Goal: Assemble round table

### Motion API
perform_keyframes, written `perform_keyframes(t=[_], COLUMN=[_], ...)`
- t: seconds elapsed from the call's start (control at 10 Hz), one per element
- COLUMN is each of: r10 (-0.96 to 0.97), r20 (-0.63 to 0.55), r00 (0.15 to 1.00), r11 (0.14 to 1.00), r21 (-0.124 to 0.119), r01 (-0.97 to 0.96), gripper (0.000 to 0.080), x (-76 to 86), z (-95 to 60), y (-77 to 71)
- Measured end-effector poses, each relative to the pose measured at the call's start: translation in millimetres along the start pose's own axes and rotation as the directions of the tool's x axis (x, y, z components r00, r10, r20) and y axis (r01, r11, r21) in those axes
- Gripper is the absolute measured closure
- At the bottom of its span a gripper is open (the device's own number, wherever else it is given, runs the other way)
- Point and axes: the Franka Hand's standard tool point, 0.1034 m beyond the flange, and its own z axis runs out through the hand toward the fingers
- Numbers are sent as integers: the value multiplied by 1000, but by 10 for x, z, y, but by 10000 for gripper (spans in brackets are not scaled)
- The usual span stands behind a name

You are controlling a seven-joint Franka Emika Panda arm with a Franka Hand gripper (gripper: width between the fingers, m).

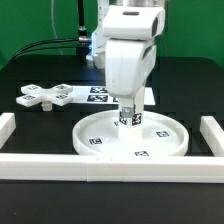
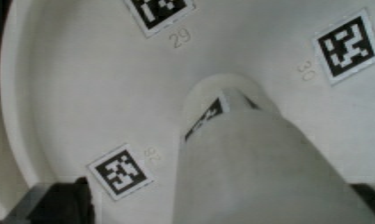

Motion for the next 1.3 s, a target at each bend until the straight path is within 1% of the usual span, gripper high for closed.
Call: perform_keyframes(t=[0.1,0.2,0.4,0.5,0.6,0.7,0.9,1.3], r10=[14,18,18,16,21,22,19,38], r20=[5,6,5,4,6,5,3,4], r00=[1000,1000,1000,1000,1000,1000,1000,999], r11=[1000,1000,1000,1000,999,999,999,999], r21=[12,14,18,18,27,27,28,29], r01=[-14,-19,-18,-16,-21,-23,-19,-38], gripper=[150,150,150,288,288,395,393,393], x=[-93,-111,-84,-62,-32,12,39,25], z=[-2,1,24,23,29,28,29,30], y=[18,20,0,-6,-34,-45,-53,-48])
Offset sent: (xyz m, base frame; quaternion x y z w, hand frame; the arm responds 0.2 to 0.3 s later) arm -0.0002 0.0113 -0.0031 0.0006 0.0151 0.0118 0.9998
